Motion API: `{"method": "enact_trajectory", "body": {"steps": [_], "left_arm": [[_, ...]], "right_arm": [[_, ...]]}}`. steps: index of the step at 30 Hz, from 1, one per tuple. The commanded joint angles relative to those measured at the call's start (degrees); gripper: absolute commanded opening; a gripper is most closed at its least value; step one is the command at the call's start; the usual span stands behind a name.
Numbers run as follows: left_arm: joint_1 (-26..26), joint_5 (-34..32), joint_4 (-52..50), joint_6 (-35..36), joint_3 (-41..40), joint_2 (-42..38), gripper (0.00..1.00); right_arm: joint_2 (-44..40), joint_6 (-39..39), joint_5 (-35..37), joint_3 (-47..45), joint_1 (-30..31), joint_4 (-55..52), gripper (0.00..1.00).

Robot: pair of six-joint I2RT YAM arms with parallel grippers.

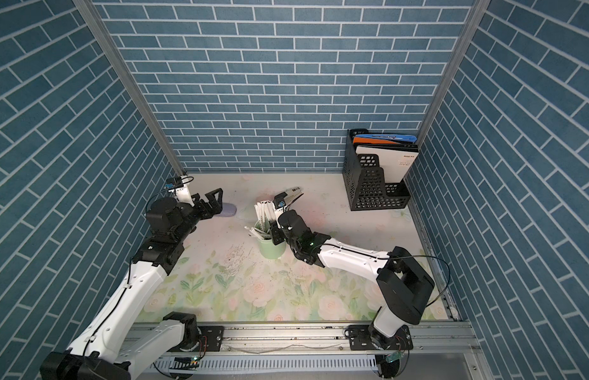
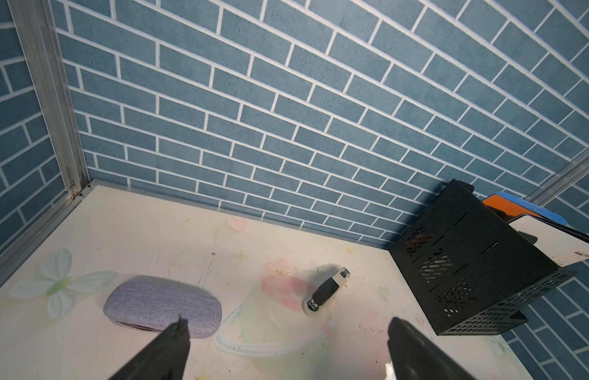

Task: Take the straws out of the storage container
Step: Pick up the straw from the container.

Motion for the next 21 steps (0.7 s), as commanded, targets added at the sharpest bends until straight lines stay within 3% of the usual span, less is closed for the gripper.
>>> {"method": "enact_trajectory", "body": {"steps": [1, 9, 21], "left_arm": [[-0.2, 0.2, 0.2, 0.3, -0.1, -0.8, 1.0], [-0.2, 0.0, 0.3, 0.3, -0.1, -0.7, 1.0], [-0.2, 0.2, 0.1, 0.3, 0.0, -0.6, 1.0]], "right_arm": [[1.1, 1.1, 0.1, 2.0, -0.5, 1.6, 0.26], [-0.4, 0.7, -0.5, 2.1, -0.5, 1.4, 0.09], [-5.3, -0.2, -2.1, 4.7, -0.5, -4.5, 0.04]]}}
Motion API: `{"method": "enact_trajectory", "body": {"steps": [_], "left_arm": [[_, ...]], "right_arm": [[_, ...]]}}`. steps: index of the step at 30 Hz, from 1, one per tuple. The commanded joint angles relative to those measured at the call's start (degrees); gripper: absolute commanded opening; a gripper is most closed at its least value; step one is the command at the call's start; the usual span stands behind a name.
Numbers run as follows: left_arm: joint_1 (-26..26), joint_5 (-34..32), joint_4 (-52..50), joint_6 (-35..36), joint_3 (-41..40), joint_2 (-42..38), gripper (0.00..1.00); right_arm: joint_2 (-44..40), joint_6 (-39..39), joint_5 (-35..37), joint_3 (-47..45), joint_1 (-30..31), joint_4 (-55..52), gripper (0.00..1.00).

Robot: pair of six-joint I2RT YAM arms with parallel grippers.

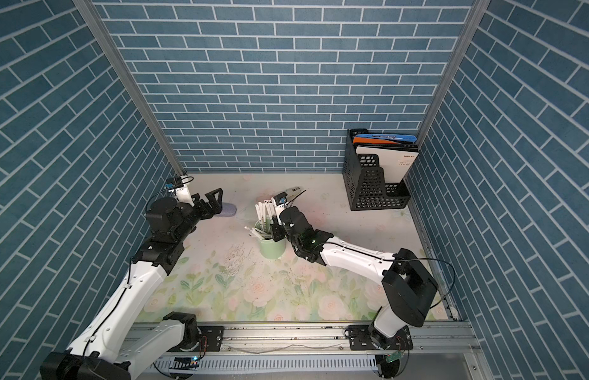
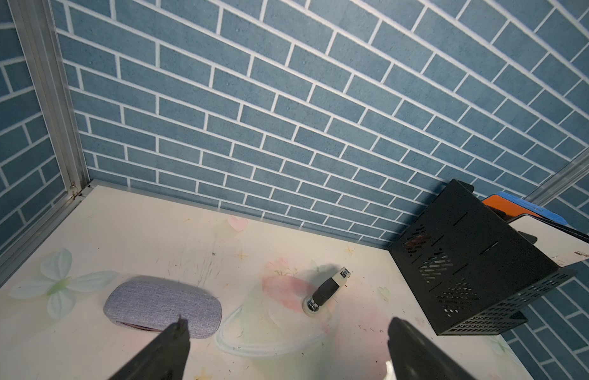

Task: Take the straws out of the storage container
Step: Pick up the straw from the container.

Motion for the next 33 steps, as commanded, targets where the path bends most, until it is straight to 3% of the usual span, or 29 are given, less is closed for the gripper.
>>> {"method": "enact_trajectory", "body": {"steps": [1, 16, 27, 33], "left_arm": [[-0.2, 0.2, 0.1, 0.3, 0.0, -0.6, 1.0], [-0.2, 0.3, -0.1, 0.3, 0.1, -0.5, 1.0], [-0.1, 0.9, 0.0, 0.3, 0.1, -0.4, 1.0], [-0.1, 0.9, -0.2, 0.3, 0.2, -0.2, 1.0]], "right_arm": [[-3.1, -0.2, -1.4, 3.0, -0.2, -2.9, 0.04], [-8.5, -3.7, -4.4, 18.2, -0.2, -23.5, 0.0], [-3.0, -8.1, 0.4, 48.9, -2.8, -59.6, 0.0], [3.9, -7.4, -6.3, 63.2, -10.8, -76.6, 0.0]]}}
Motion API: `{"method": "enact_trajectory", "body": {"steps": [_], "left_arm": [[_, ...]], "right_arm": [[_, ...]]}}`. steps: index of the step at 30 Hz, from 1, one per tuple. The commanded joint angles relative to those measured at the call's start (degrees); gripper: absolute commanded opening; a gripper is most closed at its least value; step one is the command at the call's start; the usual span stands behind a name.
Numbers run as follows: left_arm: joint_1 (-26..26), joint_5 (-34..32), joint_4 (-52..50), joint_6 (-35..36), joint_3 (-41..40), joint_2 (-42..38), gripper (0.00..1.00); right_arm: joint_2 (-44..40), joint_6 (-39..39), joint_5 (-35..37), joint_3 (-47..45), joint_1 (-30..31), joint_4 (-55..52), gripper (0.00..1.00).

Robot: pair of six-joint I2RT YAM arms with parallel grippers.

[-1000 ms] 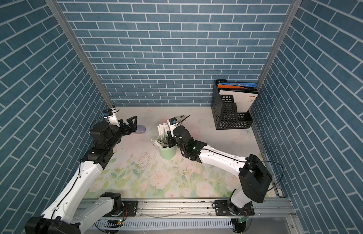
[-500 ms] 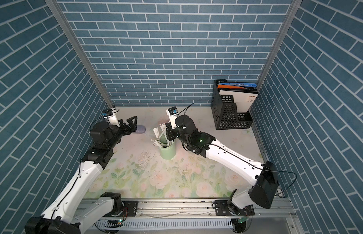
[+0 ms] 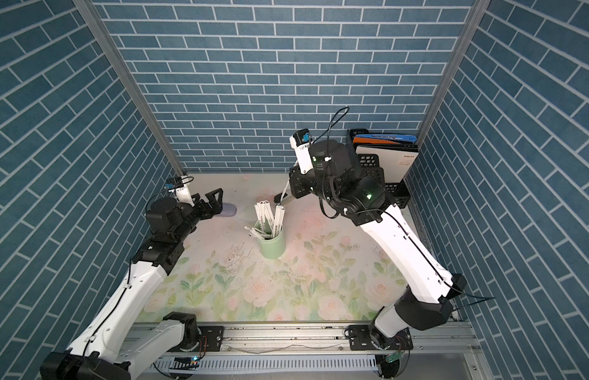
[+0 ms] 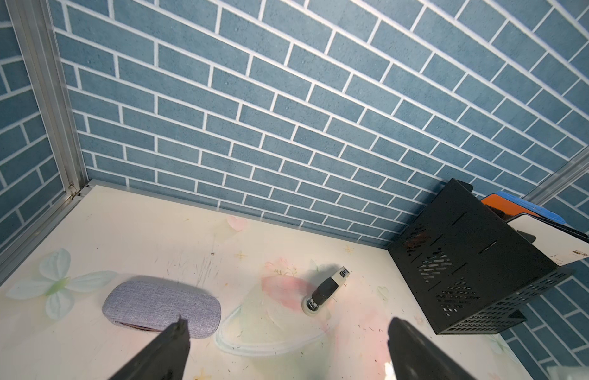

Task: Take the straws out of the storage container
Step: Pick up the straw from the container, then place the straw at the center of the board.

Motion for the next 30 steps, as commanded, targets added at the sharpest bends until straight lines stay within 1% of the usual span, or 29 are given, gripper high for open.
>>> {"method": "enact_trajectory", "body": {"steps": [1, 3, 7, 14, 20, 25, 30], "left_arm": [[-0.1, 0.8, -0.2, 0.3, 0.2, -0.1, 1.0], [-0.1, 1.1, -0.3, 0.3, 0.4, 0.0, 1.0], [-0.1, 1.4, -0.4, 0.3, 0.5, -0.1, 1.0], [-0.1, 2.1, -0.4, 0.4, 0.6, 0.0, 1.0], [-0.1, 2.2, -0.4, 0.3, 0.5, -0.4, 0.99], [-0.1, 3.3, -0.3, 0.3, 0.5, -0.1, 0.99], [-0.1, 3.8, -0.3, 0.4, 0.6, 0.2, 1.0]], "right_arm": [[4.4, -0.5, -4.5, 3.3, -4.0, -16.4, 0.0], [5.4, -0.3, -9.1, -0.2, -6.6, -18.1, 0.0], [5.3, 0.2, -12.5, -9.7, -9.5, -17.0, 0.0], [7.8, -1.3, -22.1, -17.2, -13.2, -17.5, 0.0], [10.7, -1.1, -25.0, -22.8, -14.2, -14.2, 0.0], [14.5, -1.4, -26.9, -25.5, -15.5, -10.9, 0.0], [19.2, -2.0, -27.3, -23.9, -16.7, -11.1, 0.0]]}}
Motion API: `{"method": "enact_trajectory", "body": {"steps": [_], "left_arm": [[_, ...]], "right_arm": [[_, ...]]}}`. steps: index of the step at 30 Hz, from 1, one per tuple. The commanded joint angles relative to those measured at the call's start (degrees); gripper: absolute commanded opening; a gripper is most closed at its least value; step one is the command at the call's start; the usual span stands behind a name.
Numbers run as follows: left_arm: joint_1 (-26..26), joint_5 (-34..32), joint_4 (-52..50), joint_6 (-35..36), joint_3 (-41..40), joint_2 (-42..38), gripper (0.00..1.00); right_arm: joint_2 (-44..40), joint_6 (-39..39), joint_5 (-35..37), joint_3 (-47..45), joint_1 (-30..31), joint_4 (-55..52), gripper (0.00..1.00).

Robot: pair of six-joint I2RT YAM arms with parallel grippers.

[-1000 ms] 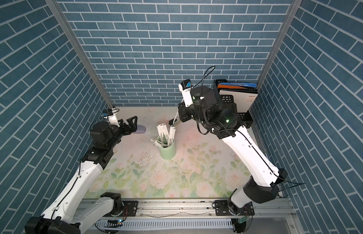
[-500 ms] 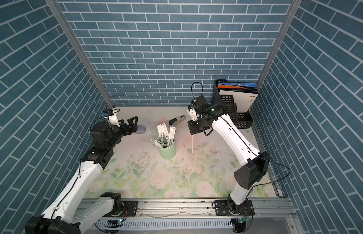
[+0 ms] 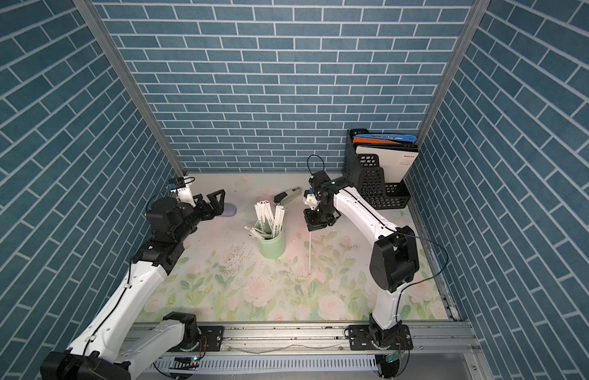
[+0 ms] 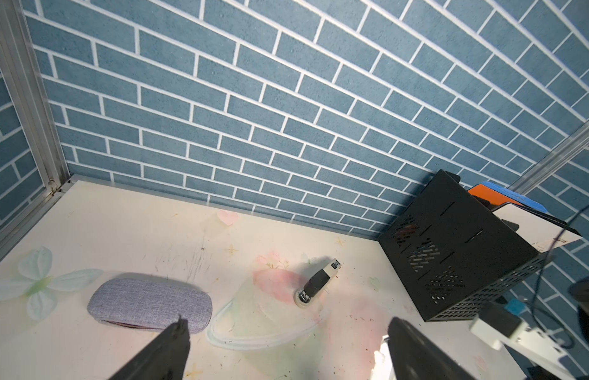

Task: Take the straws out of the storage container
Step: Place the straw at the center of the board.

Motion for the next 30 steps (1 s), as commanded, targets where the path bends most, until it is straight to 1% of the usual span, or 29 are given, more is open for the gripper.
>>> {"method": "enact_trajectory", "body": {"steps": [1, 8, 12, 21, 30], "left_arm": [[-0.1, 1.2, 0.2, 0.3, 0.6, 0.2, 1.0], [-0.1, 1.7, 0.3, 0.6, 0.6, 0.5, 1.0], [-0.1, 2.0, 0.6, 0.7, 0.3, 0.5, 1.0], [-0.1, 2.9, 1.3, 1.0, -0.1, 0.4, 1.0], [-0.2, 3.1, 1.6, 1.1, -0.4, 0.9, 1.0]], "right_arm": [[2.5, -1.9, -1.6, 1.5, -1.0, 0.5, 0.0], [7.3, -2.5, -2.4, 4.1, -2.4, 0.6, 0.0], [8.6, -2.5, -2.7, 4.9, -2.8, 0.9, 0.03], [9.4, -2.3, -2.9, 3.9, -3.0, 2.2, 0.1], [9.0, -1.7, -3.0, 1.4, -3.2, 4.6, 0.14]]}}
